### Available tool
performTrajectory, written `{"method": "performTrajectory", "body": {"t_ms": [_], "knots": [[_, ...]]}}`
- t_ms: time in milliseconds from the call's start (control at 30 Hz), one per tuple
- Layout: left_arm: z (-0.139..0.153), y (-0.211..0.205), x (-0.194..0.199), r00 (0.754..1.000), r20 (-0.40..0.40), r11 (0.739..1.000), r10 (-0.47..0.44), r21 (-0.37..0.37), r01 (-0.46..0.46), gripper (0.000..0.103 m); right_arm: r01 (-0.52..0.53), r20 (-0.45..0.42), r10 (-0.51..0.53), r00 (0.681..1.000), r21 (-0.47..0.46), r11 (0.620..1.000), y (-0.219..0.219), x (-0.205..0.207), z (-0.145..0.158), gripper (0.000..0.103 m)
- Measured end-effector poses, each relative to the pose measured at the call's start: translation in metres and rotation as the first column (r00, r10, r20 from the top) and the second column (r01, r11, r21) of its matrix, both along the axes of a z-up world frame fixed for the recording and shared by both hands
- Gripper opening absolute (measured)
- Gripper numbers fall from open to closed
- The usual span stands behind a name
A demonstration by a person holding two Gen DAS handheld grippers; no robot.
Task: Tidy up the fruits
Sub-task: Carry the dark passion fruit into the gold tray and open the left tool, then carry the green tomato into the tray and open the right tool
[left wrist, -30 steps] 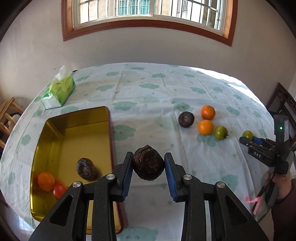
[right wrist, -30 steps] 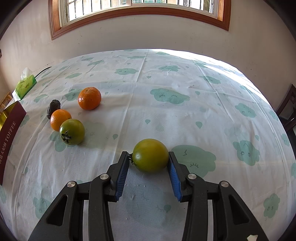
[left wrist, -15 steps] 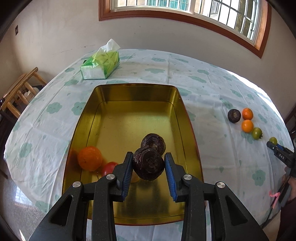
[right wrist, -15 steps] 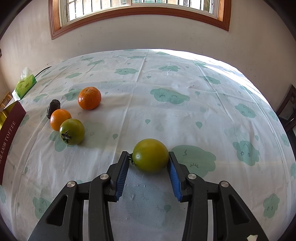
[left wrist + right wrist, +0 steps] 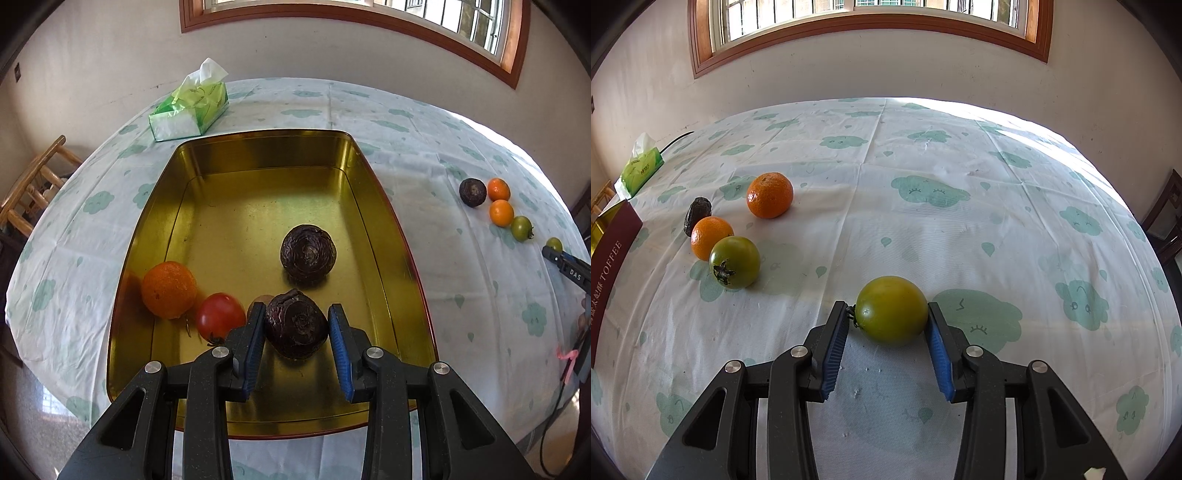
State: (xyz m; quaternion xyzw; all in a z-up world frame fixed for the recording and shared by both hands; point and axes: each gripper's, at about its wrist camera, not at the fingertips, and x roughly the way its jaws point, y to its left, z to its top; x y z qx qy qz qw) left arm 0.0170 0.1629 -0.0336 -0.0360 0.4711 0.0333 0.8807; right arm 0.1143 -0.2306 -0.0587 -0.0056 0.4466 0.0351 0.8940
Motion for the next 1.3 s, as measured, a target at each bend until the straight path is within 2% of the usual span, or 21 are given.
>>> {"method": "performTrajectory", "body": {"t_ms": [167,467,533,700,867,967,1133,1300], "knots": [[-0.002,0.003,0.001,1.000,-0.006,0.999,0.019,0.031,-0.018,0.035,0.000,0.000,0.000,1.000,-0.001,1.000,0.000,0.000,0.000,0.040],[-0.007,0.003,0.000,1.000,-0.022,0.999,0.020,0.046,-0.019,0.038,0.000,0.000,0.000,1.000,-0.001,1.000,0.001,0.000,0.001,0.040],[-0.006,0.002,0.000,1.000,-0.020,0.999,0.018,0.049,-0.017,0.041,0.000,0.000,0.000,1.000,-0.001,1.000,0.001,0.000,0.001,0.040],[-0.001,-0.002,-0.004,1.000,0.004,0.996,0.012,0.087,-0.013,0.057,0.000,0.000,0.000,1.000,-0.002,1.000,0.001,0.000,0.001,0.039],[0.006,-0.004,-0.009,0.999,0.033,0.995,0.011,0.099,-0.015,0.059,0.003,-0.003,-0.003,1.000,0.000,1.000,0.001,0.000,0.001,0.038],[0.010,-0.005,-0.011,0.999,0.050,0.995,0.013,0.095,-0.017,0.065,0.011,-0.016,-0.011,1.000,0.000,1.000,0.001,0.002,0.002,0.037],[0.011,-0.004,-0.013,0.998,0.061,0.997,0.014,0.075,-0.019,0.069,0.040,-0.008,-0.039,0.999,0.054,0.998,0.000,0.002,0.014,0.037],[0.016,-0.002,-0.016,0.997,0.076,0.998,0.019,0.061,-0.024,0.077,-0.042,0.028,0.040,0.999,0.070,0.997,0.029,-0.006,0.037,0.037]]}}
